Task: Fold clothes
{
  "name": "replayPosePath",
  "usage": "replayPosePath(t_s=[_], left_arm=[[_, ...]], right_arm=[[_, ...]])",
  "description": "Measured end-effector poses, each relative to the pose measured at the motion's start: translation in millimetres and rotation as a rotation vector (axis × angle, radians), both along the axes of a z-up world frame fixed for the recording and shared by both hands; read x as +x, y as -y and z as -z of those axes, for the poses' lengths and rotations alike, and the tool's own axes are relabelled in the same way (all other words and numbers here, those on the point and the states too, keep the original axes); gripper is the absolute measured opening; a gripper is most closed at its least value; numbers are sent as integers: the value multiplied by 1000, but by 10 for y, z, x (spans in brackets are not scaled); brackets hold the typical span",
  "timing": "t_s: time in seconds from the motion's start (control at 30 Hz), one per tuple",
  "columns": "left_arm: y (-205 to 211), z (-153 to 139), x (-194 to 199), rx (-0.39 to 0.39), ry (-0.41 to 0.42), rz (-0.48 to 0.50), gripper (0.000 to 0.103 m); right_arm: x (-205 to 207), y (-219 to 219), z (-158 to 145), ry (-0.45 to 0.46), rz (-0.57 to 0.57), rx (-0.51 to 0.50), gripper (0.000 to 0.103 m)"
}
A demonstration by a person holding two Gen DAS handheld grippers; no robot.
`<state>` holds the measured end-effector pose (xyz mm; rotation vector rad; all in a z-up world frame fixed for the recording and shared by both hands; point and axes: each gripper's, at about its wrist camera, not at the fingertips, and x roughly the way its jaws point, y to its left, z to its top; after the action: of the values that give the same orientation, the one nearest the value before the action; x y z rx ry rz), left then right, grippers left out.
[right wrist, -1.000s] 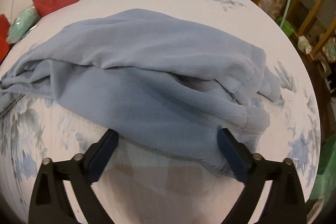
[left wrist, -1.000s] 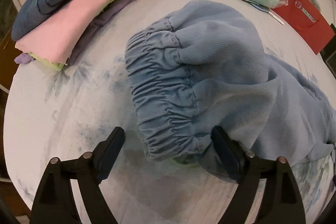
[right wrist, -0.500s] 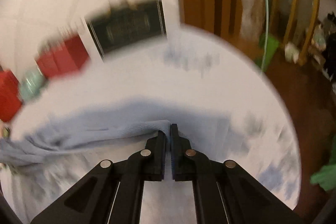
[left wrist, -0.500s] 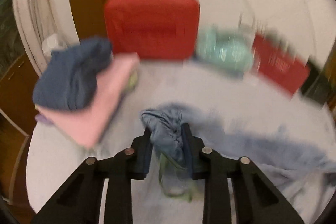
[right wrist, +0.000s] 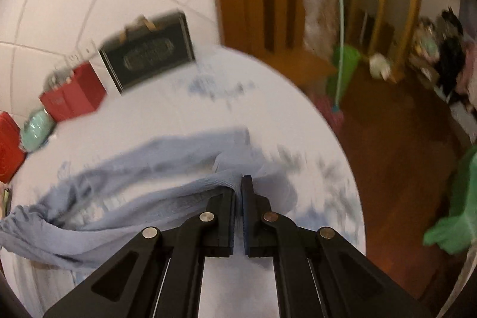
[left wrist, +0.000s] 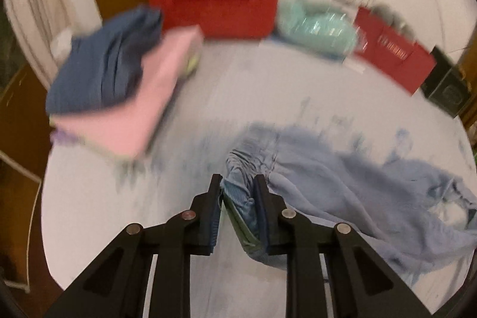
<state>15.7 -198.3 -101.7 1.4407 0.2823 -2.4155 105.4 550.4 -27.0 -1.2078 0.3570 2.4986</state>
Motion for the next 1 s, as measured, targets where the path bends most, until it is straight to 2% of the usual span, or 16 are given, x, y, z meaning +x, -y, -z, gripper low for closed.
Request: replayPosePath(t_s=[0.1,0.17,0.23,0.27,0.3,0.37,0.43,0.5,0.57,0.63,0.77,0.8,0.87,1.0], left_arm=[[31,18,73,-4,12,-4,17],[22,-11,83,-16,17,21,17],[-11,-13,73,-37,36,50,22],[-34,-18,70,-47,46,63,26],[-43,-35,55,-69,55,69,34],[-43,-103,79,-86,53,72,48],[-31,-180,90,-88,43,77,54],[-18,-250,27,-98,26,94,63],[3,-231,-157,-105,24,94,65],[28,-134,-371,-87,32,100,65],[116,185,-795,-42,86,78,65],[135,260,-886,-33,100,73,65],[158,382,-1030,-11,121,73,65],[152,513,-1217,33,140,101,65]], right_arm=[[39,11,109,15,2,-17,3],[23,-9,78,19,-5,-10,3],[-37,-48,89,91,-8,-2,6],[-16,-81,133,127,-11,-14,13],[2,-112,179,163,-12,-23,30],[32,-126,254,212,-12,-12,55],[77,-124,304,240,-20,-5,57],[95,-136,304,228,-21,-16,63],[24,-166,322,208,-18,-31,67],[-123,-156,372,205,-22,-45,68],[-501,-102,479,199,-52,-88,72],[-593,-88,504,200,-59,-98,80],[-780,-86,542,207,-68,-111,91],[-1121,-134,612,226,-69,-116,102]])
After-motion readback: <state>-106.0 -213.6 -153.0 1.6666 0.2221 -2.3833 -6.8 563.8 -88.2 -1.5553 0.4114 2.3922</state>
